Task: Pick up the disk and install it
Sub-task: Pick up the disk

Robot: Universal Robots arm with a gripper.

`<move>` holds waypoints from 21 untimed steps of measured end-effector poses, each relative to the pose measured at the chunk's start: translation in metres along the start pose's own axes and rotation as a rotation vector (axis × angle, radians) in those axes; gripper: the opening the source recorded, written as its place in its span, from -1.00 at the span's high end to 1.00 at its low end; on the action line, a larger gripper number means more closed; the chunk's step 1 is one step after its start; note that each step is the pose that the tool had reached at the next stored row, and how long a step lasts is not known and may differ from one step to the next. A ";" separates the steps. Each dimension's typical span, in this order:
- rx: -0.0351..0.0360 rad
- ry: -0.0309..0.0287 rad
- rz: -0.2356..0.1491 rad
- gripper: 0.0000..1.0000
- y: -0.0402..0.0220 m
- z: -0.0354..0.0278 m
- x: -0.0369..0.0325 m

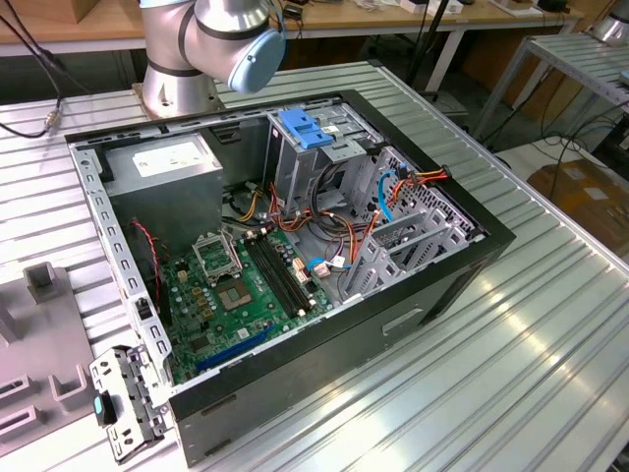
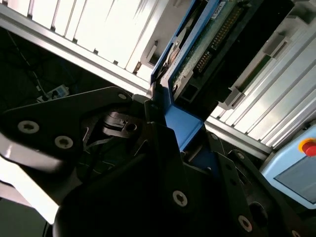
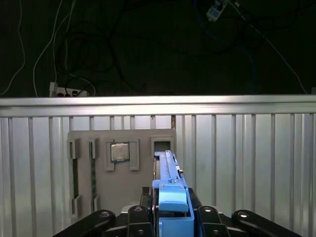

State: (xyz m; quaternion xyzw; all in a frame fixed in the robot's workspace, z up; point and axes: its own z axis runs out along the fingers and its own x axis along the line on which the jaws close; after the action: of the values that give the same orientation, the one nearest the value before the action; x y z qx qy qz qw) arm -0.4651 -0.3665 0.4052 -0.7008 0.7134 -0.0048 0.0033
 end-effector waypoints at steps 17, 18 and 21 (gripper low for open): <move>-0.0001 0.0001 0.000 0.25 -0.0008 -0.0297 0.0001; -0.0001 0.0001 0.000 0.25 -0.0009 -0.0308 0.0000; 0.0000 0.0000 0.000 0.25 -0.0010 -0.0366 0.0001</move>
State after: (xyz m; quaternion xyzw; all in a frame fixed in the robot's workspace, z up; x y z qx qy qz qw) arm -0.4646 -0.3664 0.4418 -0.7008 0.7134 -0.0049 0.0033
